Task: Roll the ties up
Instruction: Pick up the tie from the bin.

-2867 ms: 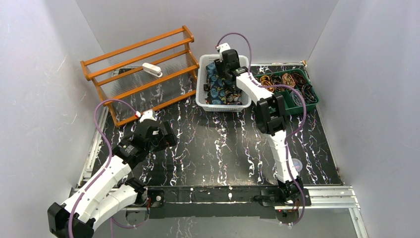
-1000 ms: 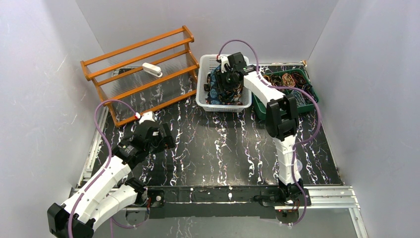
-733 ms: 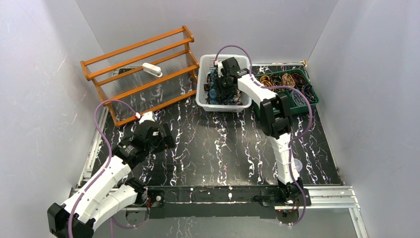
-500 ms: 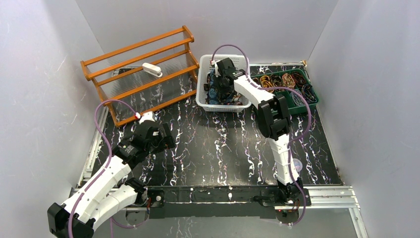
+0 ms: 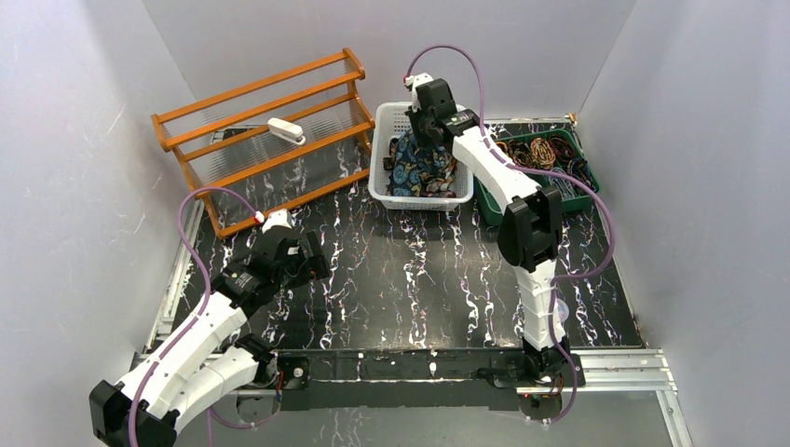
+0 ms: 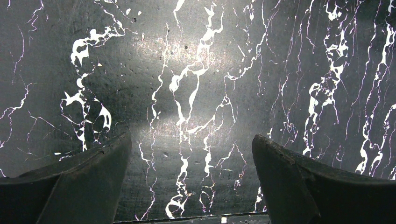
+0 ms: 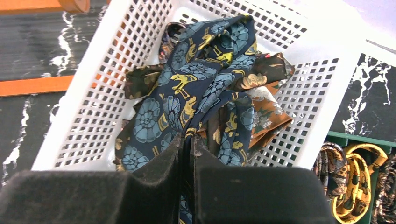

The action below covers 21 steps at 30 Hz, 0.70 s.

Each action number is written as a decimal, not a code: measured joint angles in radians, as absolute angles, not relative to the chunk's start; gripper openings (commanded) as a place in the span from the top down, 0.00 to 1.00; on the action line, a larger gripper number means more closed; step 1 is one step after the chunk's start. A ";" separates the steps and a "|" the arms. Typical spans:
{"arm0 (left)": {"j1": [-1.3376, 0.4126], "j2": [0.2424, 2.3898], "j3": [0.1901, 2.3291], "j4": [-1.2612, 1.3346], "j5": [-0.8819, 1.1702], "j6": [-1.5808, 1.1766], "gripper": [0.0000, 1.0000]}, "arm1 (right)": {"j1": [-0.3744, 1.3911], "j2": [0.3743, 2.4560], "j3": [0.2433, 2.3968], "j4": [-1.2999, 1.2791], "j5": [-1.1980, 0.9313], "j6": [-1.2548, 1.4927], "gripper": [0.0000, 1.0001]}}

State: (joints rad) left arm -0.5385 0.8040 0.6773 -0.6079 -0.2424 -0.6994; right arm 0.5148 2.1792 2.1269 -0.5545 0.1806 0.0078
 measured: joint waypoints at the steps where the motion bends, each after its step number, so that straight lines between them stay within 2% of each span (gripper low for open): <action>1: -0.538 0.804 0.677 -0.608 -0.242 -0.699 0.02 | 0.514 2.178 2.138 -0.562 0.174 0.015 0.93; 8: -0.538 0.791 0.677 -0.613 -0.246 -0.700 0.02 | 0.497 2.077 2.148 -0.621 0.021 0.083 0.94; 14: -0.538 0.785 0.677 -0.614 -0.254 -0.714 0.02 | 0.472 1.811 2.071 -0.561 -0.215 0.203 0.96; 21: -0.538 0.746 0.677 -0.615 -0.280 -0.740 0.02 | 0.484 1.522 1.869 -0.355 -0.561 0.378 0.96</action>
